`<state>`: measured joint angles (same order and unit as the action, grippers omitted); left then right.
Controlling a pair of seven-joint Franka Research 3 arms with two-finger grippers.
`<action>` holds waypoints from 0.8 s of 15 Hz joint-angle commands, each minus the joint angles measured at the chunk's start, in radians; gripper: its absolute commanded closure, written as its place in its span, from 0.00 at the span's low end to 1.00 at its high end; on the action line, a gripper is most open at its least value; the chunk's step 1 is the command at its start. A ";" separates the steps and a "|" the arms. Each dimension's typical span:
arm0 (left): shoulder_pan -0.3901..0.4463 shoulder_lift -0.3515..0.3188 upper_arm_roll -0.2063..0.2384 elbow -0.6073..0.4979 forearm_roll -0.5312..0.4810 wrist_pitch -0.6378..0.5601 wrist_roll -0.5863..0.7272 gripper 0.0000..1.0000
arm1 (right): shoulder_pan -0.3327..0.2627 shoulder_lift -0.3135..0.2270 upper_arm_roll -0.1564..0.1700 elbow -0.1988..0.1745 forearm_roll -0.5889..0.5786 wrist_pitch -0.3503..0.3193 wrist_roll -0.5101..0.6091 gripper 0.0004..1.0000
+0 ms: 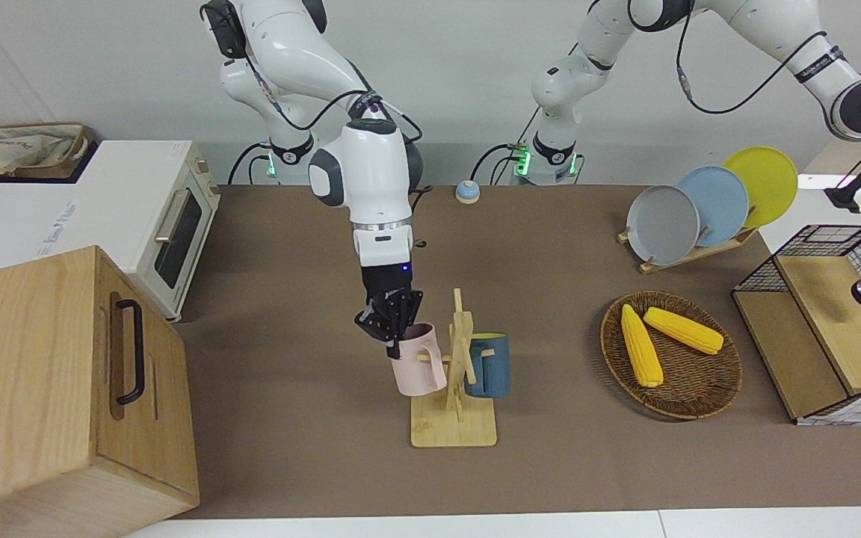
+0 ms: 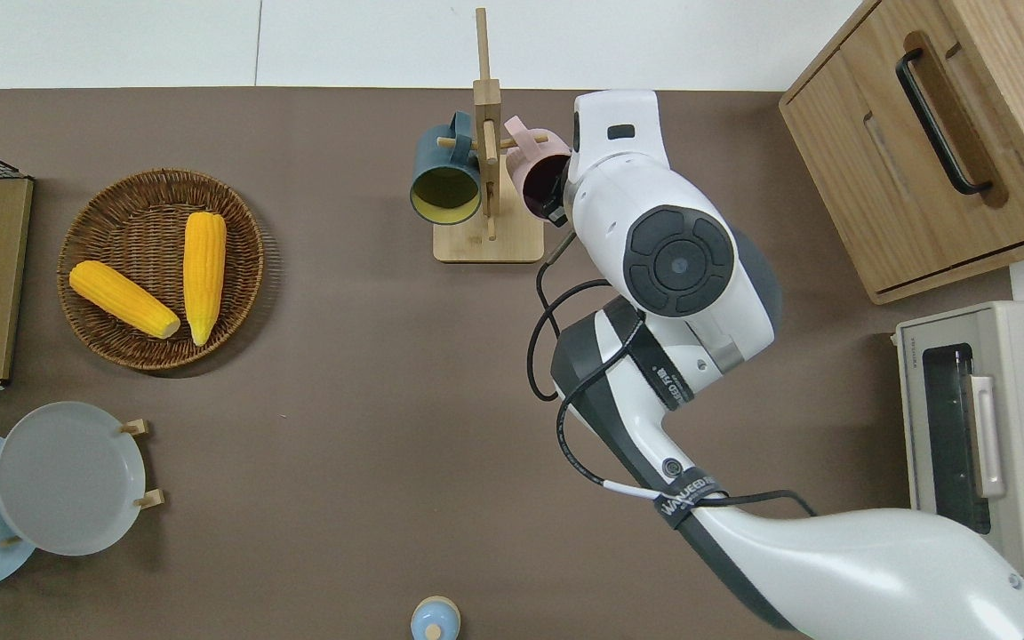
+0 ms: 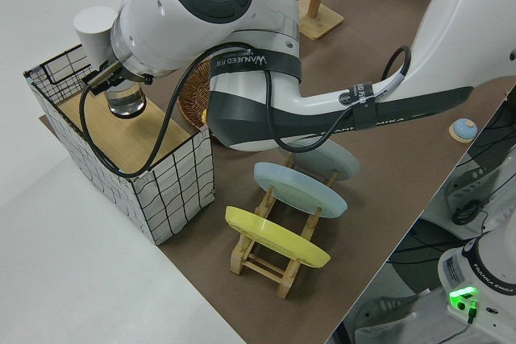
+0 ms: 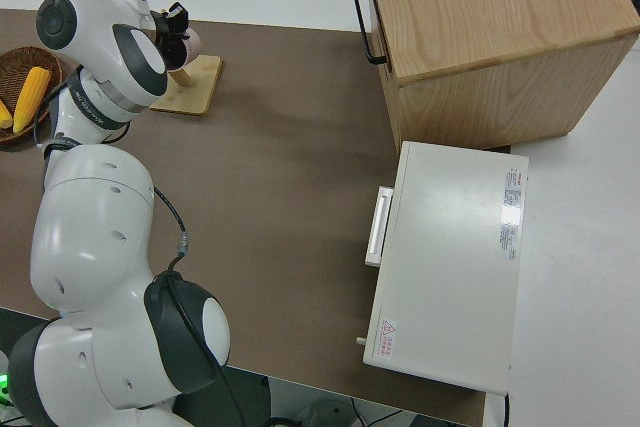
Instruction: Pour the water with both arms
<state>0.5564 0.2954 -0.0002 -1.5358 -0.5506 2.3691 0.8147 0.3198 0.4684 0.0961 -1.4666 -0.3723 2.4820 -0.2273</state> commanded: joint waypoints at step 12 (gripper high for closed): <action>-0.006 -0.065 -0.004 0.089 0.148 -0.152 -0.183 1.00 | -0.116 -0.201 0.008 -0.199 0.023 -0.023 -0.122 1.00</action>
<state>0.5558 0.2482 -0.0033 -1.4930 -0.4718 2.2712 0.7086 0.2417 0.3411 0.0942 -1.5951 -0.3723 2.4750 -0.2856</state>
